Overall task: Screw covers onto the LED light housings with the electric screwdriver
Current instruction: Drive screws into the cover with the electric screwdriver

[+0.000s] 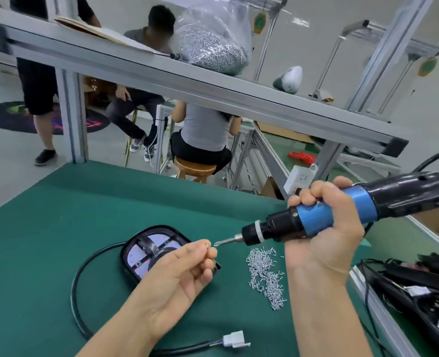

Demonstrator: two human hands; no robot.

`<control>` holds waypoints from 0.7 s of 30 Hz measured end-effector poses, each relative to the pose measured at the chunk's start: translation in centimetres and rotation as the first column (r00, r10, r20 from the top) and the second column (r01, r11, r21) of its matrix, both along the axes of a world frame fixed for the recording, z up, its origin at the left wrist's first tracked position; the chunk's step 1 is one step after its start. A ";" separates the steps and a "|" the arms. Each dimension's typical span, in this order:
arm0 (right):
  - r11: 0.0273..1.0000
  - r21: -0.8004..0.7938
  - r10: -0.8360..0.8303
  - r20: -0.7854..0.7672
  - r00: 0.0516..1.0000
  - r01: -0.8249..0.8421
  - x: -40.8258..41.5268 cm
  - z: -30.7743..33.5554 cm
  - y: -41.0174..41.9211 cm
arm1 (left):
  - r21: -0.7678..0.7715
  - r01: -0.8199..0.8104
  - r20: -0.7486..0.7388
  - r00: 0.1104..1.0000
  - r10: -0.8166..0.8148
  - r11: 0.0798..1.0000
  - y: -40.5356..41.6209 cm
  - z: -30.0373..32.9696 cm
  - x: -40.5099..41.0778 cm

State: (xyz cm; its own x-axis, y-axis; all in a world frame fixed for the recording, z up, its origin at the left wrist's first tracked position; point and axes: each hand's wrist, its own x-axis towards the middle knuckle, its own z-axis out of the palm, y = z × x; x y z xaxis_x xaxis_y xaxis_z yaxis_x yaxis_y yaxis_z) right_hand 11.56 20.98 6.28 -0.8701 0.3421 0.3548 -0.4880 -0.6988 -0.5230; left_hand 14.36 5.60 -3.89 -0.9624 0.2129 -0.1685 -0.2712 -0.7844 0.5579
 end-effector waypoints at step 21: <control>0.998 0.018 -0.053 -0.044 0.998 0.054 0.8 0.6 -1.7 | 0.175 -0.100 0.092 0.992 0.085 0.979 1.4 1.6 1.0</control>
State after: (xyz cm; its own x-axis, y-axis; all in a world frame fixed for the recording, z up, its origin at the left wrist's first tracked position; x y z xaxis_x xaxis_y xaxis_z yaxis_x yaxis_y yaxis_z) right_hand 12.40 19.24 6.90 -0.8344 0.3809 0.3984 -0.5469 -0.6613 -0.5134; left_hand 15.34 6.95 -2.27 -0.9635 0.1578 -0.2161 -0.2325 -0.8934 0.3843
